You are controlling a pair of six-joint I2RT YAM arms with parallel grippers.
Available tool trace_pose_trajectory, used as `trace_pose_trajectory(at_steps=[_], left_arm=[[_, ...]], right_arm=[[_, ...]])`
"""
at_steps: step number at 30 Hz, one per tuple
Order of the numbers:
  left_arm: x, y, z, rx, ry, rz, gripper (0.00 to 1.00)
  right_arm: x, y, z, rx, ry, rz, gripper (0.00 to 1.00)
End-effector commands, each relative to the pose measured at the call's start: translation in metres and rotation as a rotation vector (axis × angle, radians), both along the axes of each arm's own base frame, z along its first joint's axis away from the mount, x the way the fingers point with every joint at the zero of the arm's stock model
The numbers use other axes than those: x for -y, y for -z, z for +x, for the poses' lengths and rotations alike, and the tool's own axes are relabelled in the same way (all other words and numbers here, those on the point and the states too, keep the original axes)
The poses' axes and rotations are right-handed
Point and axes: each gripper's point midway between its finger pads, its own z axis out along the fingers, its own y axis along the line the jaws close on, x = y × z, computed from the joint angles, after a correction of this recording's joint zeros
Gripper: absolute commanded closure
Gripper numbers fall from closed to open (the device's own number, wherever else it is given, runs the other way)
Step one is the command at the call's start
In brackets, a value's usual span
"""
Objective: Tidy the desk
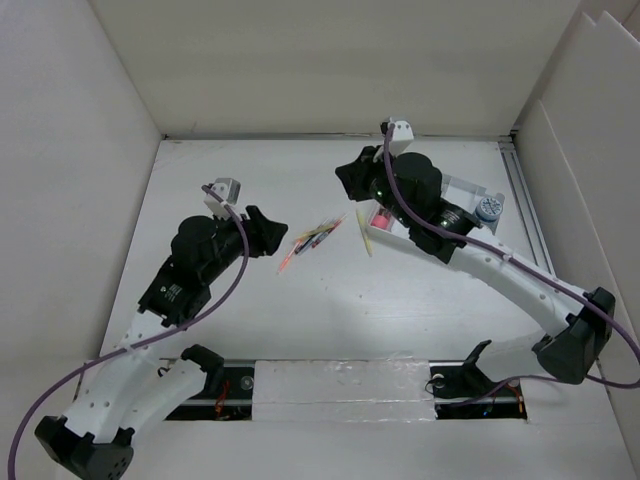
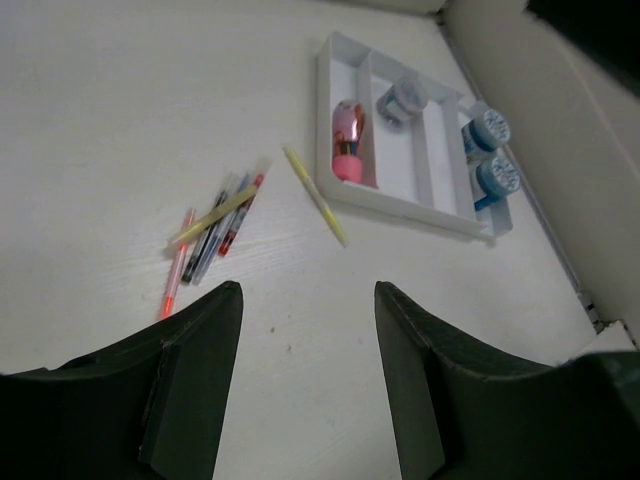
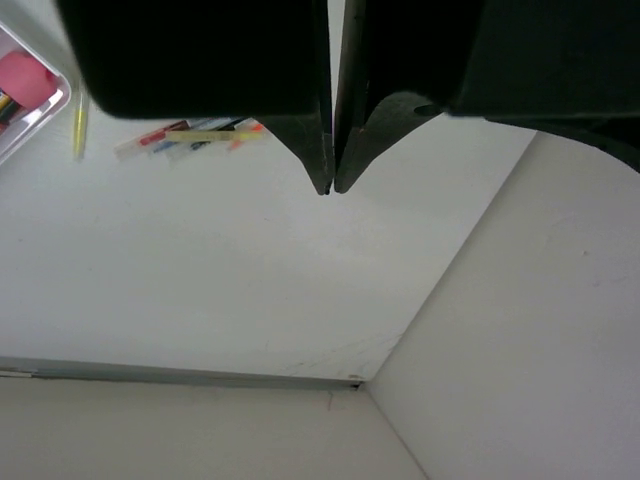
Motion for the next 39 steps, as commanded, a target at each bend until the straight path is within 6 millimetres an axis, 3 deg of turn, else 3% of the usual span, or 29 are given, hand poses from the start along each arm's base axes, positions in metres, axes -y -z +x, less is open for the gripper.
trace_pose_trajectory(at_steps=[1, 2, 3, 6, 7, 10, 12, 13, 15, 16, 18, 23, 28, 34, 39], left_arm=[[0.011, -0.080, 0.006, 0.207, 0.028, -0.147, 0.49], [0.010, -0.082, 0.006, 0.218, 0.025, -0.150, 0.49], [0.008, -0.098, 0.006, 0.286, 0.016, -0.179, 0.49], [-0.015, -0.105, 0.002, 0.348, -0.076, -0.160, 0.49], [-0.024, -0.118, -0.005, 0.380, -0.103, -0.167, 0.49], [-0.054, -0.120, -0.011, 0.404, -0.232, -0.143, 0.48], [-0.061, -0.116, -0.011, 0.411, -0.268, -0.152, 0.46], [-0.061, -0.104, -0.010, 0.396, -0.271, -0.139, 0.44], [-0.058, -0.105, -0.006, 0.417, -0.264, -0.147, 0.43], [-0.054, -0.100, -0.001, 0.405, -0.256, -0.127, 0.43], [-0.045, -0.094, 0.004, 0.384, -0.222, -0.112, 0.43], [-0.039, -0.087, 0.005, 0.389, -0.191, -0.111, 0.43], [-0.042, -0.085, 0.007, 0.386, -0.212, -0.102, 0.42], [-0.039, -0.078, 0.013, 0.368, -0.213, -0.079, 0.41], [-0.041, -0.082, 0.012, 0.378, -0.218, -0.084, 0.41]], right_arm=[[-0.013, -0.015, 0.003, 0.074, -0.042, 0.055, 0.93], [-0.014, -0.017, 0.003, 0.085, -0.045, 0.073, 0.98], [-0.014, -0.012, 0.008, 0.081, -0.042, 0.071, 1.00], [-0.021, 0.013, 0.013, 0.027, -0.048, 0.032, 1.00], [-0.022, 0.028, 0.016, -0.011, -0.037, 0.016, 1.00], [-0.025, 0.053, 0.011, -0.057, -0.039, 0.009, 1.00], [-0.026, 0.077, 0.006, -0.096, -0.039, -0.009, 1.00], [-0.024, 0.084, 0.005, -0.105, -0.014, -0.021, 1.00], [-0.025, 0.113, -0.004, -0.158, 0.007, -0.094, 0.94], [-0.013, 0.123, 0.002, -0.167, 0.075, -0.130, 0.90], [-0.004, 0.159, -0.006, -0.243, 0.101, -0.211, 0.75], [0.023, 0.201, -0.005, -0.340, 0.146, -0.225, 0.56], [0.042, 0.253, -0.008, -0.433, 0.182, -0.288, 0.56], [0.062, 0.268, 0.005, -0.447, 0.236, -0.302, 0.55], [0.078, 0.298, 0.019, -0.484, 0.281, -0.335, 0.55]])
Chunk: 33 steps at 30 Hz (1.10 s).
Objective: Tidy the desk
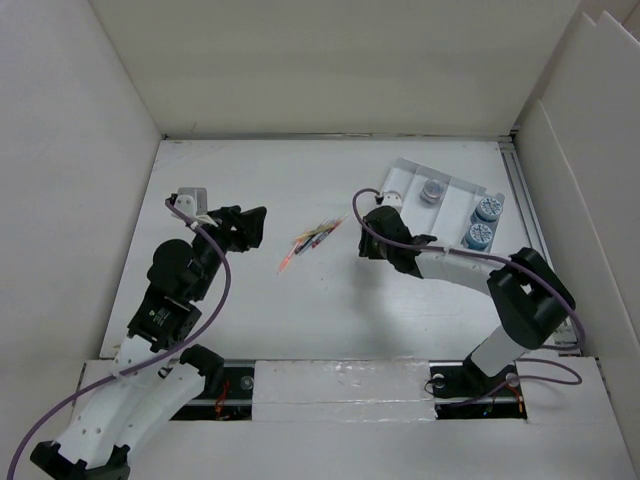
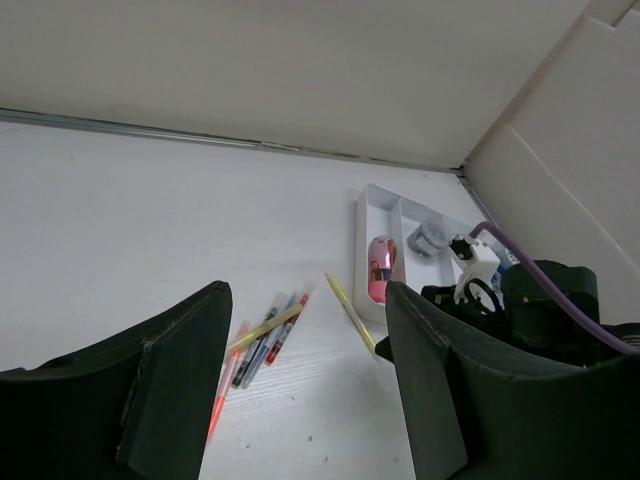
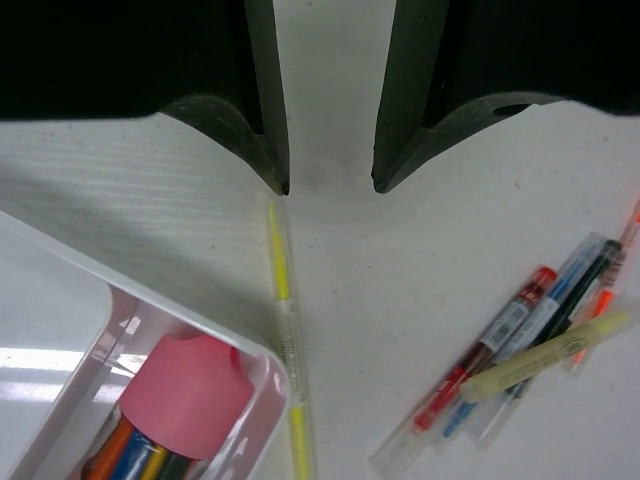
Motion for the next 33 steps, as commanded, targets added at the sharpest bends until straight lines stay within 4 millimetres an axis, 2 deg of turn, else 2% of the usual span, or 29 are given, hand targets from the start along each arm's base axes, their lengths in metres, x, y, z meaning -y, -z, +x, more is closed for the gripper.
trace_pose_trajectory(at_steps=[1, 2, 5, 6, 7, 10, 13, 17, 19, 23, 24, 26, 27, 30, 31, 33], left_arm=[[-0.001, -0.017, 0.001, 0.058, -0.007, -0.018, 0.41], [-0.001, -0.016, 0.000, 0.056, -0.004, -0.015, 0.41], [0.001, -0.017, 0.000, 0.061, 0.005, -0.016, 0.41], [0.001, -0.017, 0.000, 0.059, 0.004, -0.015, 0.41], [0.001, -0.017, 0.000, 0.059, 0.003, -0.017, 0.41], [0.003, -0.014, 0.002, 0.048, 0.006, -0.010, 0.41], [0.004, -0.016, 0.000, 0.058, 0.011, -0.012, 0.41], [0.002, -0.017, -0.001, 0.059, 0.007, -0.013, 0.41], [0.001, -0.020, -0.003, 0.069, 0.007, -0.019, 0.41], [0.002, -0.017, -0.001, 0.058, 0.007, -0.014, 0.41], [0.002, -0.018, -0.002, 0.061, 0.011, -0.015, 0.42], [0.002, -0.021, -0.004, 0.072, 0.013, -0.021, 0.42], [0.001, -0.020, -0.003, 0.068, 0.008, -0.019, 0.42], [0.003, -0.017, -0.002, 0.058, 0.012, -0.015, 0.41], [0.003, -0.018, -0.003, 0.062, 0.016, -0.017, 0.42], [0.003, -0.020, -0.004, 0.068, 0.021, -0.020, 0.42]], right_arm=[[0.005, 0.010, 0.018, 0.028, 0.036, 0.002, 0.56], [0.006, 0.007, 0.022, 0.038, 0.040, 0.010, 0.56], [0.004, 0.015, 0.030, 0.032, 0.037, 0.003, 0.58], [0.004, 0.024, 0.032, 0.019, 0.040, -0.014, 0.60], [0.003, 0.022, 0.036, 0.025, 0.049, -0.020, 0.62], [0.002, 0.028, 0.040, 0.028, 0.046, -0.031, 0.64], [0.003, 0.039, 0.038, 0.002, 0.037, -0.054, 0.70], [0.005, 0.049, 0.033, -0.012, 0.031, -0.055, 0.99], [-0.001, 0.047, 0.028, -0.007, 0.015, -0.043, 1.00], [-0.020, 0.016, 0.018, 0.069, -0.056, 0.043, 1.00], [-0.019, -0.004, 0.017, 0.108, -0.057, 0.071, 1.00], [-0.013, -0.024, 0.016, 0.150, -0.030, 0.093, 1.00], [-0.008, -0.052, 0.017, 0.204, -0.016, 0.134, 1.00], [0.016, -0.077, 0.016, 0.257, 0.041, 0.181, 1.00], [0.035, -0.085, 0.017, 0.282, 0.099, 0.190, 1.00], [0.061, -0.083, 0.019, 0.284, 0.182, 0.192, 1.00]])
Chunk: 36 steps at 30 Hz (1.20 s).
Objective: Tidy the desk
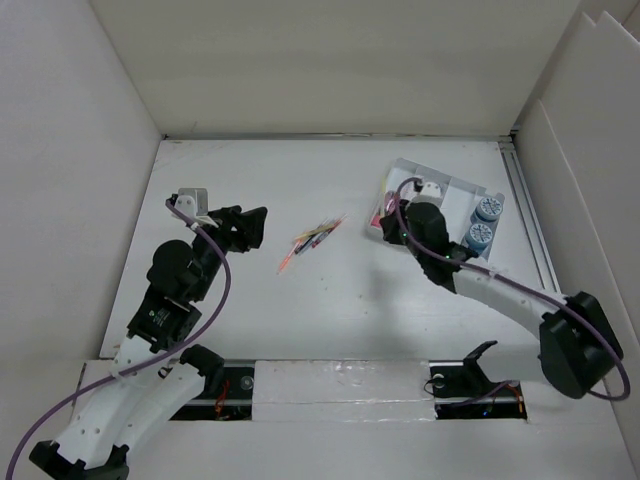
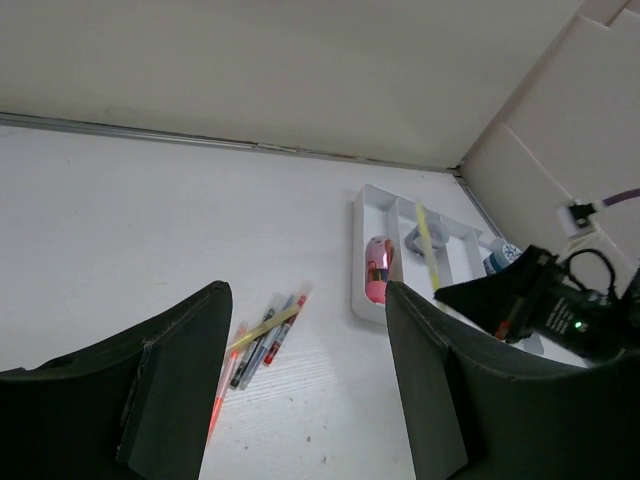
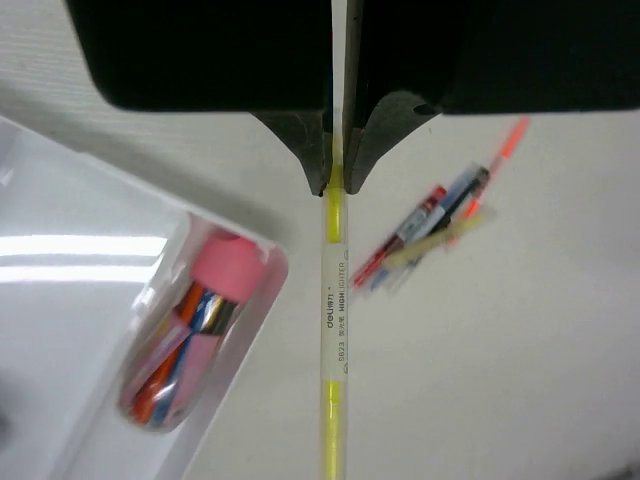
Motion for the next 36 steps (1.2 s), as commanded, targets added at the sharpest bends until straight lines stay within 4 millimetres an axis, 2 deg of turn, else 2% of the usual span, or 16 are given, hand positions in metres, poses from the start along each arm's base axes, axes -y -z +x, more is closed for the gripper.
trace_pose_trajectory(at_steps=[1, 2, 4, 5, 9, 14, 20, 21, 22, 25, 28, 31, 32, 33, 34, 36], left_arm=[[0.000, -0.019, -0.002, 0.064, 0.007, -0.023, 0.42], [0.000, -0.018, -0.001, 0.059, 0.004, -0.021, 0.42], [0.001, -0.018, -0.001, 0.056, 0.008, -0.021, 0.42], [0.002, -0.018, -0.002, 0.058, 0.017, -0.021, 0.42], [0.000, -0.019, -0.001, 0.061, 0.006, -0.022, 0.42], [-0.001, -0.023, -0.005, 0.076, 0.012, -0.030, 0.42], [-0.001, -0.024, -0.007, 0.079, 0.012, -0.033, 0.41], [-0.002, -0.025, -0.007, 0.082, 0.007, -0.035, 0.41], [-0.003, -0.024, -0.006, 0.079, 0.001, -0.034, 0.41], [-0.002, -0.022, -0.005, 0.070, 0.006, -0.031, 0.41], [-0.004, -0.027, -0.008, 0.086, 0.000, -0.040, 0.41], [-0.003, -0.025, -0.006, 0.078, 0.003, -0.040, 0.41], [-0.002, -0.025, -0.007, 0.079, 0.007, -0.042, 0.41], [-0.003, -0.028, -0.009, 0.089, 0.008, -0.050, 0.40], [-0.003, -0.031, -0.010, 0.096, 0.010, -0.058, 0.41], [-0.005, -0.031, -0.010, 0.091, 0.002, -0.067, 0.40]], right_arm=[[0.048, -0.003, 0.007, 0.006, 0.178, 0.053, 1.00], [0.077, 0.007, 0.011, -0.023, 0.259, 0.055, 1.00], [0.101, 0.021, 0.011, -0.084, 0.311, 0.084, 1.00], [0.128, 0.032, 0.011, -0.107, 0.369, 0.099, 1.00], [0.158, 0.036, 0.007, -0.134, 0.394, 0.161, 1.00], [0.176, 0.037, 0.008, -0.156, 0.405, 0.204, 1.00], [0.182, 0.046, 0.014, -0.198, 0.370, 0.228, 0.99], [0.185, 0.047, 0.015, -0.201, 0.379, 0.233, 0.95], [0.185, 0.048, 0.017, -0.202, 0.383, 0.238, 0.79], [0.186, 0.048, 0.019, -0.196, 0.388, 0.243, 0.55], [0.187, 0.041, 0.019, -0.178, 0.396, 0.249, 0.45], [0.179, 0.019, 0.018, -0.100, 0.382, 0.236, 0.45], [0.172, 0.010, 0.018, -0.067, 0.363, 0.233, 0.46], [0.150, 0.000, 0.015, -0.034, 0.299, 0.235, 0.46], [0.137, -0.008, 0.016, -0.008, 0.262, 0.234, 0.49], [0.111, -0.011, 0.014, -0.008, 0.208, 0.221, 0.56]])
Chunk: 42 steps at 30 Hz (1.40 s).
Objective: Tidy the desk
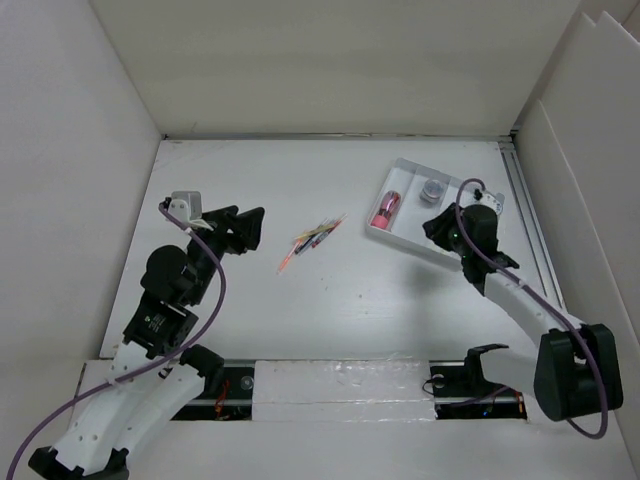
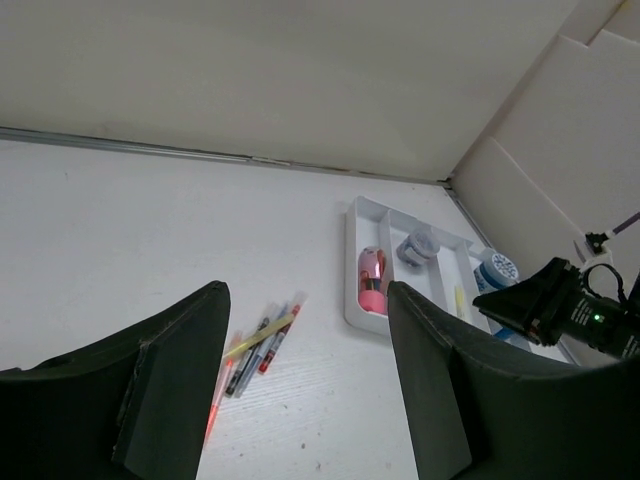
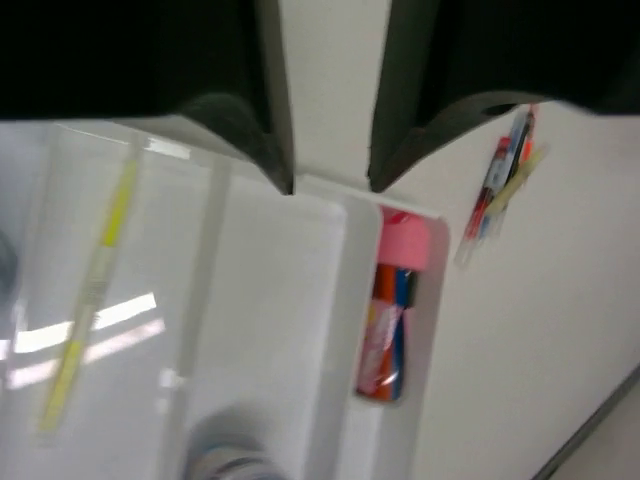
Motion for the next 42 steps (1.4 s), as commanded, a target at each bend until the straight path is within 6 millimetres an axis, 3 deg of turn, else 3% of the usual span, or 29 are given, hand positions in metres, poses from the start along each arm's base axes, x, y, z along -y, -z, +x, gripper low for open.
trace_pose_trajectory(at_steps=[1, 3, 4, 7, 8, 11, 13, 16, 20, 22, 31, 33, 40, 42], left_arm=[[-0.003, -0.023, -0.003, 0.061, -0.011, -0.056, 0.40], [-0.007, -0.026, -0.007, 0.062, -0.022, -0.085, 0.39], [-0.012, -0.027, -0.006, 0.062, -0.046, -0.097, 0.38], [-0.024, -0.029, -0.007, 0.055, -0.110, -0.145, 0.36], [-0.026, -0.027, -0.006, 0.046, -0.122, -0.147, 0.36], [-0.030, -0.025, -0.003, 0.026, -0.152, -0.176, 0.34], [-0.034, -0.026, -0.002, 0.020, -0.178, -0.201, 0.32], [-0.036, -0.027, -0.003, 0.019, -0.183, -0.219, 0.29], [-0.038, -0.030, -0.004, 0.026, -0.189, -0.230, 0.27], [-0.037, -0.030, -0.004, 0.023, -0.188, -0.230, 0.27], [-0.042, -0.035, -0.013, 0.051, -0.194, -0.236, 0.22], [-0.042, -0.036, -0.015, 0.057, -0.189, -0.240, 0.21], [-0.039, -0.035, -0.016, 0.061, -0.175, -0.220, 0.19], [-0.037, -0.030, -0.013, 0.048, -0.177, -0.202, 0.19]], right_arm=[[-0.061, -0.042, 0.007, 0.138, -0.149, -0.023, 0.66], [-0.092, -0.034, 0.004, 0.115, -0.214, -0.048, 0.86], [-0.120, -0.042, -0.001, 0.132, -0.279, -0.044, 1.00], [-0.157, -0.048, -0.007, 0.142, -0.367, -0.033, 1.00], [-0.178, -0.062, -0.013, 0.171, -0.408, -0.025, 1.00], [-0.203, -0.088, -0.022, 0.253, -0.417, -0.056, 1.00], [-0.206, -0.101, -0.022, 0.297, -0.383, -0.044, 1.00], [-0.219, -0.103, -0.026, 0.319, -0.439, 0.012, 1.00], [-0.236, -0.081, -0.021, 0.243, -0.528, 0.007, 1.00], [-0.249, -0.082, -0.024, 0.251, -0.560, -0.013, 1.00], [-0.268, -0.073, -0.021, 0.235, -0.537, -0.078, 1.00], [-0.272, -0.070, -0.021, 0.223, -0.534, -0.084, 0.95], [-0.283, -0.054, -0.028, 0.188, -0.529, -0.108, 0.47], [-0.285, -0.047, -0.028, 0.171, -0.534, -0.118, 0.44]])
